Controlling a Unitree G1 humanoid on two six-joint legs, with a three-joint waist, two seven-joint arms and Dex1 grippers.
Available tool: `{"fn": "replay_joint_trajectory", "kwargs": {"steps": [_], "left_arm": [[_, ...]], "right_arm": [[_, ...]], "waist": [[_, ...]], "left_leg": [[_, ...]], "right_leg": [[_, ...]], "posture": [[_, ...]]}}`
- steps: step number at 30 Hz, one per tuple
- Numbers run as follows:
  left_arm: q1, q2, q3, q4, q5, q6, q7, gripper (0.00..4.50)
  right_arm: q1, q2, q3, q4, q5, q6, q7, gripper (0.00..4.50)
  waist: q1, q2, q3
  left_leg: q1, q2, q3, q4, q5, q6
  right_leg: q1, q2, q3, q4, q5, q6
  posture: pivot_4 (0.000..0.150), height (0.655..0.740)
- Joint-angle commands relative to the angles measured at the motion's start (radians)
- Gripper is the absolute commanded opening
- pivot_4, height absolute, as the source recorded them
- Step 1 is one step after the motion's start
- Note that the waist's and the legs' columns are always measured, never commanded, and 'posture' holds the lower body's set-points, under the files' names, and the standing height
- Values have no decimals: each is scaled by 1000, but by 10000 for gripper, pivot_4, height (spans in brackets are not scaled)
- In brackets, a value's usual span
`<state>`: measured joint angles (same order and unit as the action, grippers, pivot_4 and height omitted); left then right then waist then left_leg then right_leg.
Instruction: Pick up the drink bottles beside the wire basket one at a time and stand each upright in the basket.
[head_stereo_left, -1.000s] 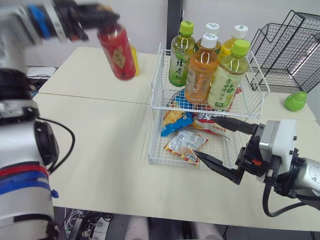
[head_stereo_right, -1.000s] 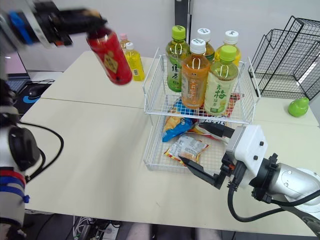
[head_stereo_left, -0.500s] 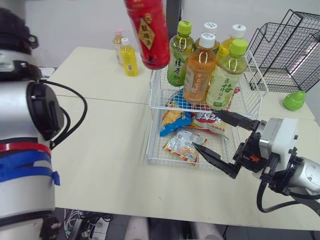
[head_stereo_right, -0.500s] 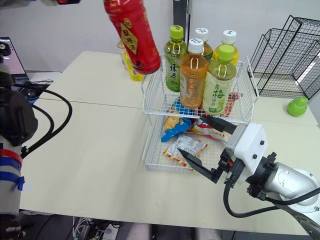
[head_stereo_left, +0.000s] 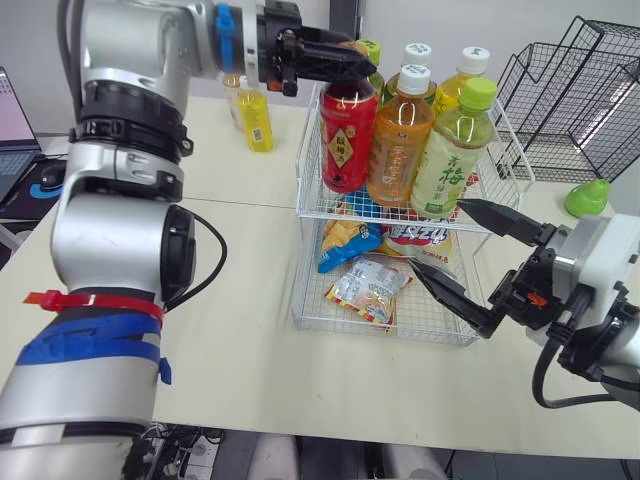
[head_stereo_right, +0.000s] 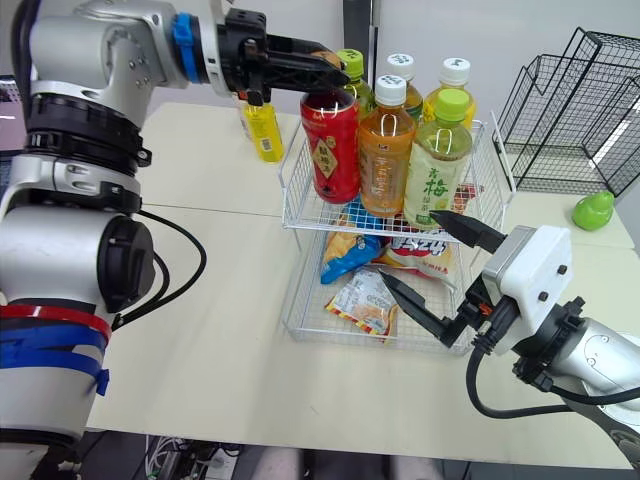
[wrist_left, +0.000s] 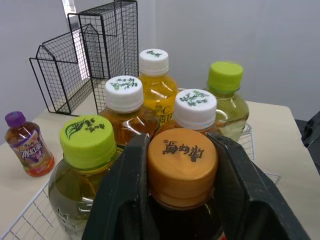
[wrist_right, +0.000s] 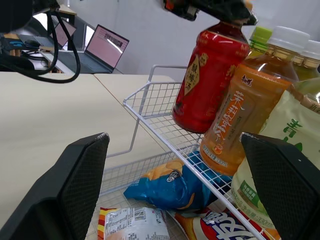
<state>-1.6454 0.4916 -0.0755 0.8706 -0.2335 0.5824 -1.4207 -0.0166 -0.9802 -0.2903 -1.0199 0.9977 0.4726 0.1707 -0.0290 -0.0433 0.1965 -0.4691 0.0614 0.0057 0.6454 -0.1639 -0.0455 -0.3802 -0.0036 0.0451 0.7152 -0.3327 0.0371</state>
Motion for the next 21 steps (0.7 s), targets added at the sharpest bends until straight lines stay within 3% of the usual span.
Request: {"fn": "replay_joint_trajectory", "kwargs": {"steps": [1,13,21], "left_arm": [[-3,-21,22,-52,-9,-53,22,13462],[31,-12,15,-41,-3,-67,-13,13462],[36,12,27,-82,-25,-52,-71,39071]], "right_arm": [[3,-15,-36,-27,18,-9,-4,45000],[15,-41,-41,-27,35,-24,-7,45000],[13,-33,-45,-27,30,-13,-4,45000]], "waist": [[0,0,0],[0,0,0],[0,0,0]], "left_leg": [[0,0,0,0,0,0],[1,0,0,0,0,0],[1,0,-1,0,0,0]], "right_leg": [[0,0,0,0,0,0],[1,0,0,0,0,0],[1,0,0,0,0,0]], "posture": [[1500,7134],[1500,7134],[1500,7134]]}}
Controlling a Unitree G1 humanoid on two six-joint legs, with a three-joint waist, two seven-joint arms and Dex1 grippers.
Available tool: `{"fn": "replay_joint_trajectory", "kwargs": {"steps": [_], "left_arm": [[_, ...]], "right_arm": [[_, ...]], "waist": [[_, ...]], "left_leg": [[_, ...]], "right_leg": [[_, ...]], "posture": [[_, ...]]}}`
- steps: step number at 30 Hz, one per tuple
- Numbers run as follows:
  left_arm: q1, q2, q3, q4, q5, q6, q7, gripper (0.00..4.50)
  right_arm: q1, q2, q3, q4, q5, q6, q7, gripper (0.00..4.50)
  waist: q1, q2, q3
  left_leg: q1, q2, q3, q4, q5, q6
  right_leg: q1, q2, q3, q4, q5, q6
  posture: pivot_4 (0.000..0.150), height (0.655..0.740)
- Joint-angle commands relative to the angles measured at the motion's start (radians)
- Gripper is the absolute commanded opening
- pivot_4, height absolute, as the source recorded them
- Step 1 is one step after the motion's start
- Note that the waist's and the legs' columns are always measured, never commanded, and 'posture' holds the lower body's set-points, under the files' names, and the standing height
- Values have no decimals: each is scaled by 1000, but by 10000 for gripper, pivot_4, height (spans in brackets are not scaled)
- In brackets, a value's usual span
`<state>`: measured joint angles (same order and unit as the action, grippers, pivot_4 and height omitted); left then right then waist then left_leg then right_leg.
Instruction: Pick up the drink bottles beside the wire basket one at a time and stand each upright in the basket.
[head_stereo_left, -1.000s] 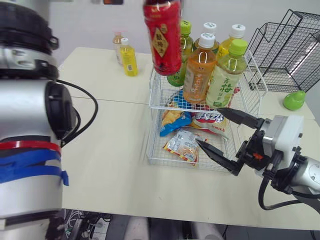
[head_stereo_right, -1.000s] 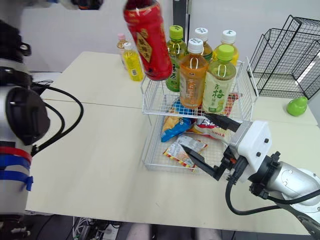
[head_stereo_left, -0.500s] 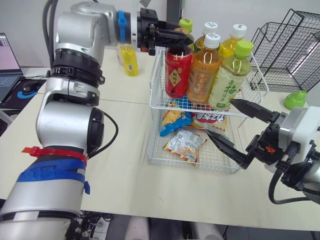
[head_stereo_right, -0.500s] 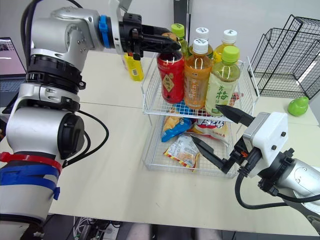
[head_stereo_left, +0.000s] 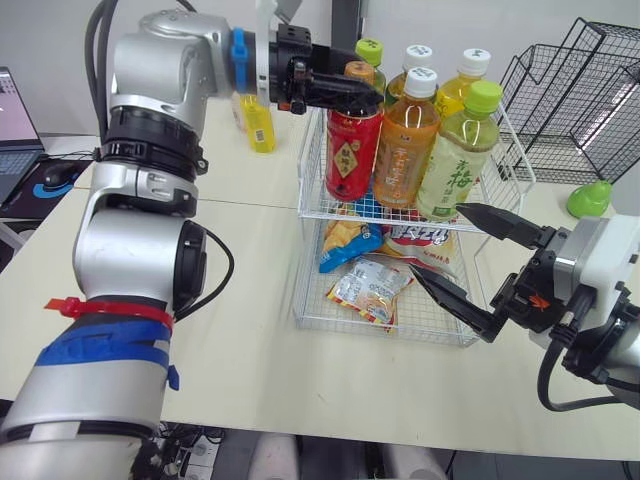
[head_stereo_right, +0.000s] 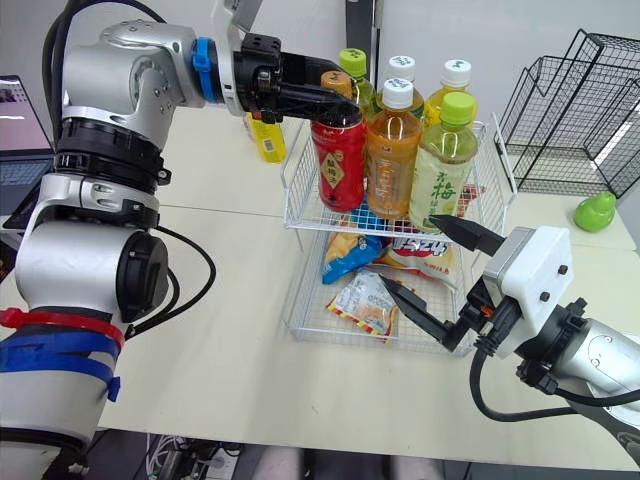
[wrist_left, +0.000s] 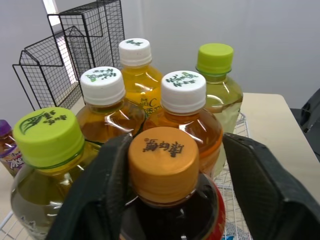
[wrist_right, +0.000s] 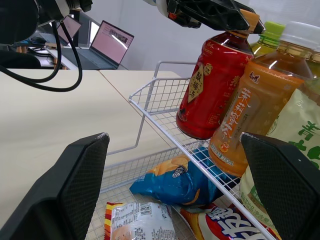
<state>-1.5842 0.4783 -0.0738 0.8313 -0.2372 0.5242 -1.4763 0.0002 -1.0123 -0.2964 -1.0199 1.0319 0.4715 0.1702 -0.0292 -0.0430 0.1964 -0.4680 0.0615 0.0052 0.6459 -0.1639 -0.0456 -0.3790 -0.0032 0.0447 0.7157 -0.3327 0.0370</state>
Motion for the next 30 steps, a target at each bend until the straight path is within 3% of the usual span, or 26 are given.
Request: {"fn": "replay_joint_trajectory", "kwargs": {"steps": [1,2,15,20,23,25,30], "left_arm": [[-27,35,29,-51,-25,13,-25,41846],[-28,48,32,-60,-28,16,-33,44688],[27,223,82,-183,-51,56,-4,44688],[122,268,144,-178,-11,-57,183,44688],[206,301,191,-159,25,-153,337,44688],[287,318,215,-166,47,-207,429,44688],[534,310,297,-229,40,-266,602,44688]], "right_arm": [[-3,-1,-41,-27,-4,-12,-4,45000],[-2,0,-42,-27,-3,-11,-4,45000],[12,32,-78,-19,11,19,-16,45000],[34,37,-149,21,-39,59,-33,45000],[122,29,-542,182,31,94,173,45000],[146,37,-661,271,2,83,249,45000],[138,97,-577,437,-228,-45,304,45000]], "waist": [[0,0,0],[0,0,0],[-3,0,0],[0,1,0],[5,1,0],[6,0,-1],[2,1,-1]], "left_leg": [[0,0,0,0,0,0],[0,0,0,0,0,0],[1,1,0,0,0,0],[3,1,-1,1,0,0],[3,1,-1,1,0,0],[4,0,0,0,0,0],[12,0,1,-1,0,0]], "right_leg": [[0,0,0,0,0,0],[0,0,0,0,0,0],[1,0,0,1,0,0],[3,0,0,1,0,0],[4,-1,0,1,0,0],[6,-2,-1,-1,0,0],[11,-3,0,0,0,0]], "posture": [[1500,7134],[1500,7134],[1500,7134],[1500,7134],[1500,7134],[1500,7134],[1500,7134]]}}
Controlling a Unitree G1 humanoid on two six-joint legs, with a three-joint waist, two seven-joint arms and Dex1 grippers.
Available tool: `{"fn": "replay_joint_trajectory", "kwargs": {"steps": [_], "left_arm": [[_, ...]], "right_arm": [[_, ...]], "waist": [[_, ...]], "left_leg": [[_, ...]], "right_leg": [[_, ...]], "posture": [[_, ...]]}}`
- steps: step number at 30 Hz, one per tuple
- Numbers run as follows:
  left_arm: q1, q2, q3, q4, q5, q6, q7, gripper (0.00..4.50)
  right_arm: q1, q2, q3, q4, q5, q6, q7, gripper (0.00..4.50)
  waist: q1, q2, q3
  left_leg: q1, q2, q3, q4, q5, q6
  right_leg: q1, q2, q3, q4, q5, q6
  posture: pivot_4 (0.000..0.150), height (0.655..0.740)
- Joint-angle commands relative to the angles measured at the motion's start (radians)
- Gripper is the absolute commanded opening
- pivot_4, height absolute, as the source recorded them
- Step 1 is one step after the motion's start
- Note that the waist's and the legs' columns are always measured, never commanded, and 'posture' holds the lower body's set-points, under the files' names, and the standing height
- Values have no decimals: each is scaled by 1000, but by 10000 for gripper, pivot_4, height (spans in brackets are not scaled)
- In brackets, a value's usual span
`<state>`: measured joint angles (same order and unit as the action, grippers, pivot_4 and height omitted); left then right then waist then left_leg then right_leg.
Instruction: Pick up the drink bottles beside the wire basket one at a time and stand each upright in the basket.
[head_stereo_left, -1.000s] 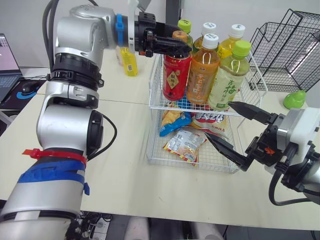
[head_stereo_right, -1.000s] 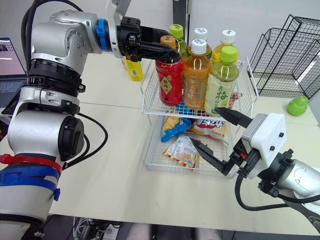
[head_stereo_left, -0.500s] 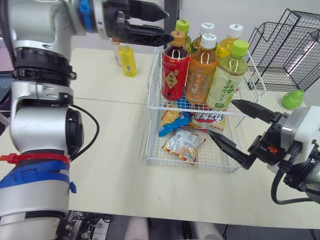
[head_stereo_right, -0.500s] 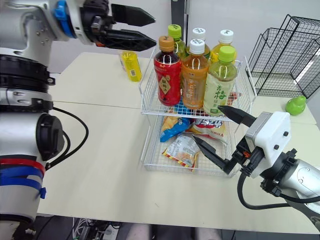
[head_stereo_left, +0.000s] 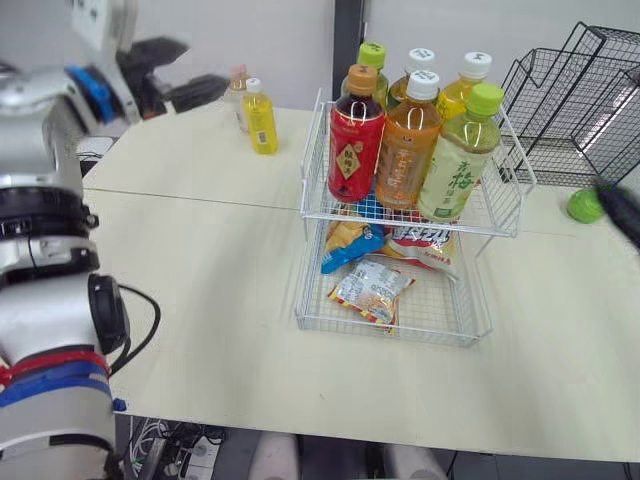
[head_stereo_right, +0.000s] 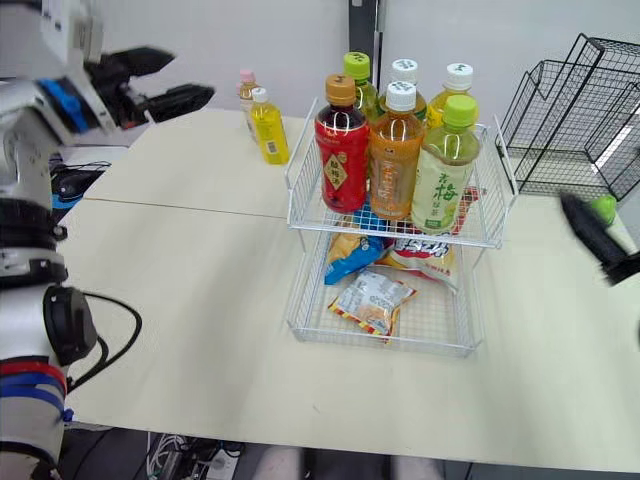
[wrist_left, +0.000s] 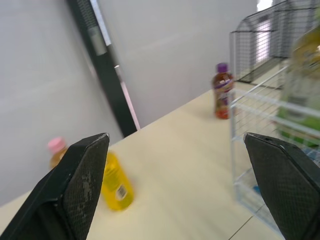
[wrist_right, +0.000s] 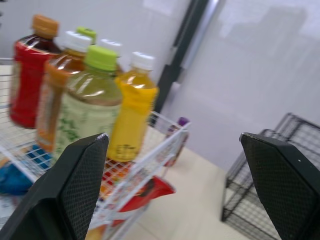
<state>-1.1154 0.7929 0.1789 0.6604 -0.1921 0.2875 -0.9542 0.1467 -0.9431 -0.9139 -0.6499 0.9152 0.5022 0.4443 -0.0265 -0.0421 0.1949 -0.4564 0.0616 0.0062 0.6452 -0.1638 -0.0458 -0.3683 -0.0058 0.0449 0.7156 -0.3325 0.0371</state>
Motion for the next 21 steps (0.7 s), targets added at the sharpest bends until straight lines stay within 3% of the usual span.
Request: {"fn": "replay_joint_trajectory", "kwargs": {"steps": [1,7,10,15,21], "left_arm": [[135,-15,54,-96,-11,-47,96,44688],[504,-125,120,-327,8,-25,334,44688],[600,-169,145,-385,15,-32,442,44688],[734,-220,161,-447,49,-102,570,44688],[755,-234,164,-447,9,-126,571,44688]], "right_arm": [[-17,43,81,105,-164,-108,37,45000],[-97,153,308,402,-482,-337,11,45000],[-159,206,372,532,-576,-422,-22,45000],[-233,287,437,707,-680,-515,-89,45000],[-281,321,489,789,-722,-584,-84,45000]], "waist": [[-2,0,0],[-5,0,0],[-4,0,0],[-3,3,-2],[-1,4,-2]], "left_leg": [[1,0,1,0,0,0],[3,1,4,0,0,0],[3,0,4,0,0,0],[4,0,5,0,0,0],[4,0,5,-1,0,0]], "right_leg": [[1,0,0,1,0,0],[1,0,4,2,0,0],[-1,0,4,2,0,0],[0,0,5,3,0,0],[0,0,5,2,0,0]], "posture": [[1500,7134],[1500,7134],[1500,7134],[1500,7134],[1500,7134]]}}
